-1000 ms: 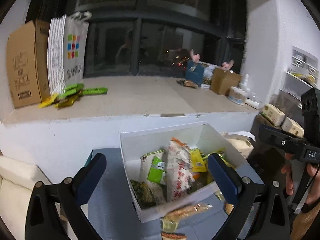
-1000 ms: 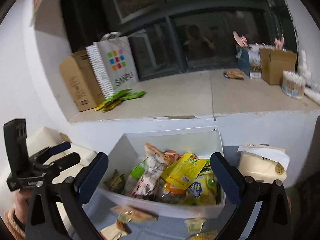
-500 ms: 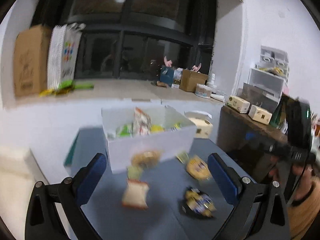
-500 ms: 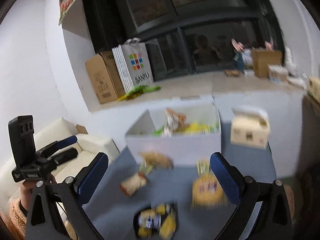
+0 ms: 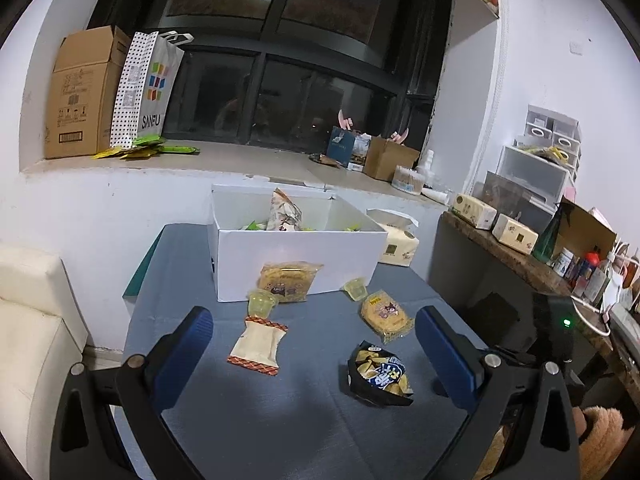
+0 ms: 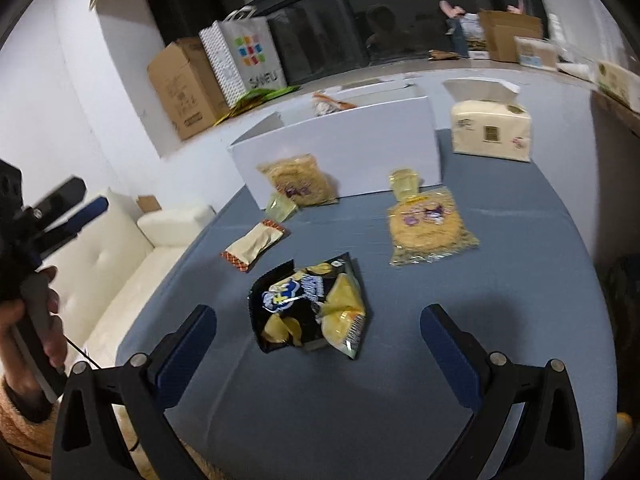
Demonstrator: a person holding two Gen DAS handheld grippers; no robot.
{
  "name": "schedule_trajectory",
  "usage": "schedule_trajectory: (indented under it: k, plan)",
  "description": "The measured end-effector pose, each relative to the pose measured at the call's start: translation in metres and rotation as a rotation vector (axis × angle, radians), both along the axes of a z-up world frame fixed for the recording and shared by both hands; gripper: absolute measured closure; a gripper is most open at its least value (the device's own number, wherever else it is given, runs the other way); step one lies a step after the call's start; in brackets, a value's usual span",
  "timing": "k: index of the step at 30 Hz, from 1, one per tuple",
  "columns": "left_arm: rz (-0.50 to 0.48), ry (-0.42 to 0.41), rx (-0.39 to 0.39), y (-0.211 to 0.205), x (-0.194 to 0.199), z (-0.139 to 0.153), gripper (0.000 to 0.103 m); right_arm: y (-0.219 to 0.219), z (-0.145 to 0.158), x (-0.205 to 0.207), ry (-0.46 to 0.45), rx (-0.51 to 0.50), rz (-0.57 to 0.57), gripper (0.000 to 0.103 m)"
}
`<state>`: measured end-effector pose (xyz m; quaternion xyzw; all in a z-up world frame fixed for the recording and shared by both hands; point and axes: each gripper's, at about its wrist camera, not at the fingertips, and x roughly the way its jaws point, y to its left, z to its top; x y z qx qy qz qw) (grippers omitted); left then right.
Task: Organize snacks
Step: 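Withdraw both grippers from the box toward the table snacks, then carry cream wafer pack with left gripper while right carries dark chip bag into box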
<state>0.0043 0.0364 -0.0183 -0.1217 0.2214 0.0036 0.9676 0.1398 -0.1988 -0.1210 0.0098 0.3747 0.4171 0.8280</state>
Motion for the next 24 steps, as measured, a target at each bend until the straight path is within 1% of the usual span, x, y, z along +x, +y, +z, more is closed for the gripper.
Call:
schedule_trajectory:
  k: [9,14,15,16,17,18,19,22,24]
  plan:
    - [-0.02,0.035,0.02,-0.002,0.002,-0.008,0.0,0.052,-0.027,0.017,0.038,-0.113,0.082,0.0]
    - [-0.02,0.061,0.038,0.001,0.001,-0.014,0.0,0.067,-0.037,0.02,0.032,-0.165,0.101,0.0]
    - [-0.017,0.066,0.041,0.001,0.001,-0.015,0.0,0.067,-0.037,0.02,0.025,-0.166,0.097,0.006]
    - [-0.015,0.07,0.044,0.002,0.001,-0.016,0.0,0.066,-0.036,0.02,0.014,-0.162,0.085,0.02]
    - [-0.012,0.073,0.046,0.003,0.001,-0.016,0.0,0.063,-0.035,0.02,0.01,-0.147,0.076,0.028]
    - [-0.008,0.078,0.048,0.004,0.002,-0.018,0.0,0.06,-0.033,0.022,0.026,-0.122,0.074,0.036]
    - [-0.005,0.082,0.049,0.004,0.002,-0.019,0.0,0.058,-0.03,0.022,0.03,-0.104,0.076,0.038]
    - [-0.006,0.1,0.054,0.005,0.007,-0.023,0.0,0.052,-0.025,0.02,0.014,-0.094,0.069,0.039]
    - [-0.02,0.118,0.066,0.004,0.014,-0.028,0.0,0.044,-0.019,0.019,0.024,-0.065,0.065,0.039]
